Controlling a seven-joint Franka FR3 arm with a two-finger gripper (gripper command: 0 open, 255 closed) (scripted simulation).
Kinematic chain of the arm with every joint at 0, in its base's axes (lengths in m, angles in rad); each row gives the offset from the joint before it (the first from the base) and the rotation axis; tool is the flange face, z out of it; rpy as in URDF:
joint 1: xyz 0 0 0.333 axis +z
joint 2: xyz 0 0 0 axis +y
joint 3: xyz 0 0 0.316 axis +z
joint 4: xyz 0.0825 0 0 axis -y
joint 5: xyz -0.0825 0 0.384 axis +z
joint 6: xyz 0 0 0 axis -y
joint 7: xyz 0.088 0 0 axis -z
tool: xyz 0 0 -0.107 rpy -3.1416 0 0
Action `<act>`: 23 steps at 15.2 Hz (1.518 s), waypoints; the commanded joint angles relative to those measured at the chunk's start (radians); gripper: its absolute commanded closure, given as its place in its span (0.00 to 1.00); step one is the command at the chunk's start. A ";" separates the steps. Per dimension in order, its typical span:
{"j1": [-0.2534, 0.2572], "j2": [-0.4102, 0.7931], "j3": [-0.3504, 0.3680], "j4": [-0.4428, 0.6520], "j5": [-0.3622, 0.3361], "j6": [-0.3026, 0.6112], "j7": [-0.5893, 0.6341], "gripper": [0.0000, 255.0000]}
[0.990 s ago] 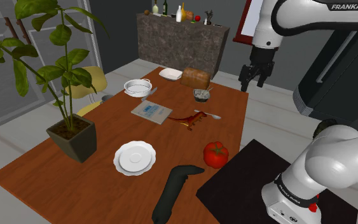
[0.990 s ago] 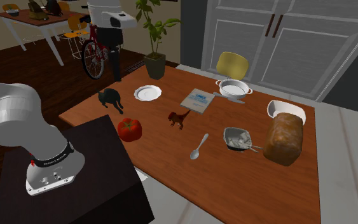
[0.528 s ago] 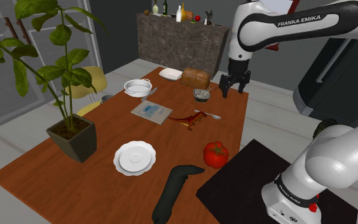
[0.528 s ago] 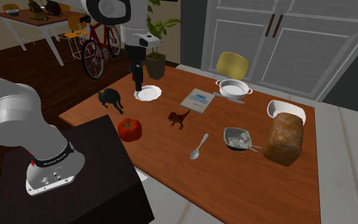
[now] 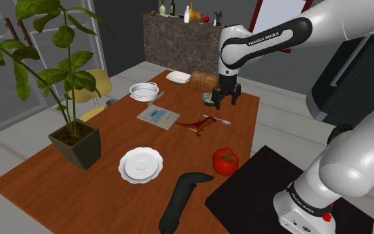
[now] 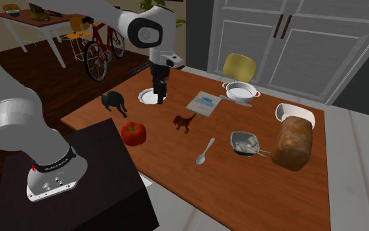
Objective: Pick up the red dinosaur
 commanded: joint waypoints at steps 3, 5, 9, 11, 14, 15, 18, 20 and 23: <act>0.000 0.175 0.000 0.094 0.008 0.054 0.007 0.00; 0.000 0.258 0.000 0.146 0.012 0.071 0.011 0.00; -0.002 0.424 0.001 0.265 0.021 0.091 0.018 0.00; -0.003 0.508 0.002 0.332 0.025 0.094 0.021 0.00; -0.005 0.634 0.003 0.444 0.032 0.089 0.025 0.00; -0.006 0.677 0.004 0.484 0.034 0.085 0.027 0.00; -0.007 0.727 0.005 0.515 0.035 0.099 0.028 0.00; -0.007 0.746 0.005 0.516 0.036 0.116 0.028 0.00; -0.008 0.775 0.006 0.520 0.037 0.142 0.029 0.00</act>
